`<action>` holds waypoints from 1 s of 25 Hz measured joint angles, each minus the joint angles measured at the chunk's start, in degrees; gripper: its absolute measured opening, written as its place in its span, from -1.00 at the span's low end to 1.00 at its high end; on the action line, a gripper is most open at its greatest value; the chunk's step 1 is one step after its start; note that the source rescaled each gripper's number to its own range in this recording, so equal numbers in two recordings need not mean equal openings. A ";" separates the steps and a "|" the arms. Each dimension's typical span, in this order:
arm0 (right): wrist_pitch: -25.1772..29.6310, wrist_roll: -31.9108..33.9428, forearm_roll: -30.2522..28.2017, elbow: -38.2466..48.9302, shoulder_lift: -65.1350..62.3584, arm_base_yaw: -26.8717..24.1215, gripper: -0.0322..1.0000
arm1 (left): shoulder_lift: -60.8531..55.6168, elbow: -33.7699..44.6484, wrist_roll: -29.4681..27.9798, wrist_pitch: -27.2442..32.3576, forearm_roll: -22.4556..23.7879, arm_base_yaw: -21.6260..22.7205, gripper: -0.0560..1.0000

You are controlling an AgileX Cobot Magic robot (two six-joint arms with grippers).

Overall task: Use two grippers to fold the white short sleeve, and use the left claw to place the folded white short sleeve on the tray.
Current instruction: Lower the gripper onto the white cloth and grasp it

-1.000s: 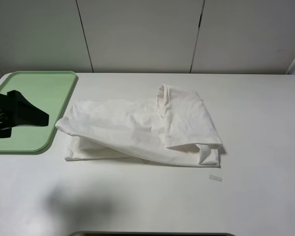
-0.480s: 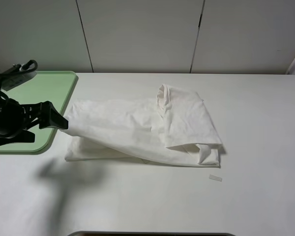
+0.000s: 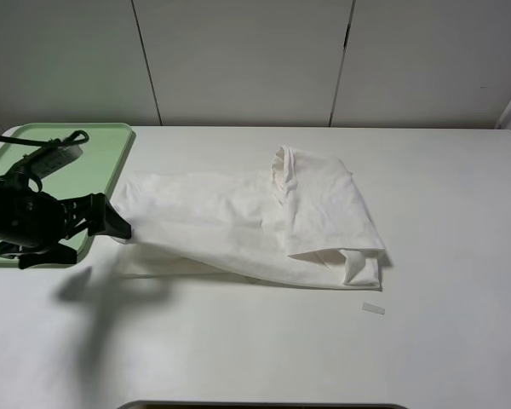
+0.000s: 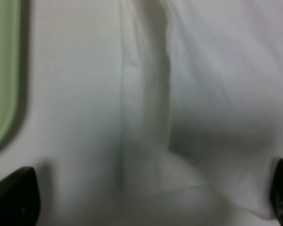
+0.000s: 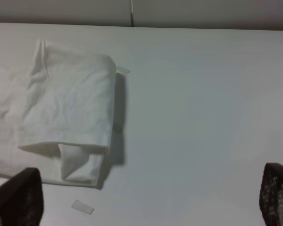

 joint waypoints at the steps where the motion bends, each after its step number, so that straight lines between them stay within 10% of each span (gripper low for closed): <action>1: 0.00 0.00 0.00 0.00 0.00 0.00 1.00 | 1.30 -0.05 0.33 -0.70 -0.27 0.00 0.96; 20: 0.00 0.00 0.00 0.00 0.00 0.00 1.00 | 12.81 -7.58 1.34 -1.29 -4.79 -6.57 0.86; 25: 0.00 0.00 0.00 0.00 0.00 0.00 1.00 | 16.72 -10.15 1.58 -1.20 -6.11 -11.88 -0.07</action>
